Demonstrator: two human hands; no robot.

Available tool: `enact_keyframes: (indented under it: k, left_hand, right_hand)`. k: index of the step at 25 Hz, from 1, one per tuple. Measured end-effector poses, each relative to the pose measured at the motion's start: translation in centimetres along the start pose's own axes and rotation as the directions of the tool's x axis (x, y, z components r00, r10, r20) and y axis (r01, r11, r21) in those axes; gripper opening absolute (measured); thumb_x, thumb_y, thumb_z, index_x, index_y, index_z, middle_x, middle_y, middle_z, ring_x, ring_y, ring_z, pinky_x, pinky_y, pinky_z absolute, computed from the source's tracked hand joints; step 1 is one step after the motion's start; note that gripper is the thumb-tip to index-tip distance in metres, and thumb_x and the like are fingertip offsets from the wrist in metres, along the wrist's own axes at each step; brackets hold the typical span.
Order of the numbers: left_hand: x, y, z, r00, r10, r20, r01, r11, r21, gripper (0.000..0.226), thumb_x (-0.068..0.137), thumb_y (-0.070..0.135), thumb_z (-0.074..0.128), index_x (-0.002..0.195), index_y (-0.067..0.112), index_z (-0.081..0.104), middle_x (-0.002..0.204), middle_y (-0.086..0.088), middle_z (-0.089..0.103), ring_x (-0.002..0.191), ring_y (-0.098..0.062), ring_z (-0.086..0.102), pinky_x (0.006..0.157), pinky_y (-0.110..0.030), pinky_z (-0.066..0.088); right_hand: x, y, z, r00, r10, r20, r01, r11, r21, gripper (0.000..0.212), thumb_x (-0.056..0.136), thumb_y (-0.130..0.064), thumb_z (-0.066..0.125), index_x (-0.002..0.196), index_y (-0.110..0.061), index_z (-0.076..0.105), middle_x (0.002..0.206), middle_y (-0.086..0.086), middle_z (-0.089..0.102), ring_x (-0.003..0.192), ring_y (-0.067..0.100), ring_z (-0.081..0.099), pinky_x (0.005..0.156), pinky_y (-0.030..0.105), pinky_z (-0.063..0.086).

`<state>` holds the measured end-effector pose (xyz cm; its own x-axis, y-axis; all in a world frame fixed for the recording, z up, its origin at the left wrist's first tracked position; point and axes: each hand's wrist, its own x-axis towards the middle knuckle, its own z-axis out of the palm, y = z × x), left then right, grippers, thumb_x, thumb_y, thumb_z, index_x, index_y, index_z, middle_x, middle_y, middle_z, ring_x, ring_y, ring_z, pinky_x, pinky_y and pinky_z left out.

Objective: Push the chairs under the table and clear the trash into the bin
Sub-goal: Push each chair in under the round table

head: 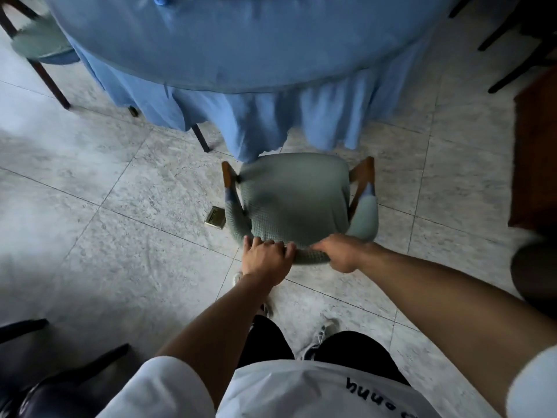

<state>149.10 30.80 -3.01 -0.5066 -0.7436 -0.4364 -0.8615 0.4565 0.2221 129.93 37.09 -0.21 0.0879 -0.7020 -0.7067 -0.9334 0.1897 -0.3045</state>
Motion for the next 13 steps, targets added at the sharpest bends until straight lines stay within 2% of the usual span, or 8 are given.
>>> enact_keyframes:
  k: [2, 3, 5, 8, 10, 13]
  left_hand:
    - [-0.5, 2.0, 0.7, 1.000, 0.015, 0.006, -0.015, 1.000, -0.021, 0.068, 0.097, 0.059, 0.014, 0.101, 0.022, 0.071, 0.108, -0.007, 0.071, 0.114, -0.030, 0.056, 0.117, -0.054, 0.020]
    - [-0.6, 2.7, 1.0, 1.000, 0.007, 0.011, -0.006, 0.999, -0.033, 0.069, 0.097, 0.060, 0.014, 0.100, 0.022, 0.071, 0.107, -0.006, 0.070, 0.113, -0.029, 0.057, 0.117, -0.054, 0.020]
    - [-0.4, 3.8, 1.3, 0.999, -0.033, 0.022, 0.034, 0.998, -0.059, 0.068, 0.097, 0.060, 0.015, 0.095, 0.020, 0.070, 0.102, -0.005, 0.069, 0.107, -0.026, 0.059, 0.116, -0.054, 0.021]
    - [0.9, 4.6, 1.0, 0.996, -0.093, 0.008, 0.093, 0.985, -0.144, 0.063, 0.097, 0.063, 0.021, 0.088, 0.020, 0.065, 0.091, -0.004, 0.067, 0.089, -0.020, 0.059, 0.116, -0.052, 0.024]
    - [1.8, 4.8, 1.2, 0.993, -0.118, -0.013, 0.114, 0.975, -0.191, 0.063, 0.097, 0.065, 0.025, 0.100, 0.019, 0.067, 0.099, -0.005, 0.069, 0.092, -0.021, 0.062, 0.118, -0.051, 0.025]
    - [2.6, 5.0, 2.1, 0.978, -0.166, -0.127, 0.139, 0.970, -0.199, 0.065, 0.095, 0.066, 0.028, 0.124, 0.021, 0.064, 0.121, -0.003, 0.068, 0.113, -0.022, 0.062, 0.117, -0.047, 0.030]
  right_hand:
    - [-1.3, 2.1, 0.3, 0.997, -0.021, -0.080, 0.014, 0.997, -0.081, 0.066, 0.089, -0.002, 0.054, 0.138, -0.047, 0.053, 0.129, -0.006, 0.067, 0.114, 0.022, 0.061, 0.109, 0.043, 0.041]
    - [-1.9, 2.9, 0.4, 0.992, -0.039, -0.119, 0.027, 0.995, -0.101, 0.070, 0.090, -0.001, 0.054, 0.142, -0.047, 0.049, 0.133, -0.007, 0.065, 0.118, 0.022, 0.059, 0.111, 0.044, 0.036]
    - [-2.8, 3.9, 0.8, 0.982, -0.077, -0.170, 0.068, 0.996, -0.055, 0.065, 0.087, -0.006, 0.055, 0.142, -0.042, 0.052, 0.133, -0.006, 0.064, 0.117, 0.024, 0.057, 0.104, 0.041, 0.039]
    - [-2.6, 4.7, 0.8, 0.958, -0.023, -0.285, 0.093, 0.967, 0.235, 0.042, 0.087, -0.024, 0.055, 0.128, -0.028, 0.063, 0.120, -0.002, 0.066, 0.110, 0.023, 0.061, 0.087, 0.033, 0.047]
    - [-1.5, 5.1, 1.1, 0.892, 0.061, -0.448, 0.064, 0.964, 0.259, 0.035, 0.091, -0.033, 0.051, 0.118, -0.020, 0.068, 0.114, 0.000, 0.068, 0.104, 0.023, 0.062, 0.087, 0.035, 0.050]
    - [0.8, 6.3, 2.9, 0.744, 0.056, -0.666, 0.019, 0.994, 0.105, 0.039, 0.092, -0.040, 0.042, 0.095, -0.014, 0.071, 0.091, 0.003, 0.069, 0.090, 0.026, 0.061, 0.096, 0.043, 0.047]
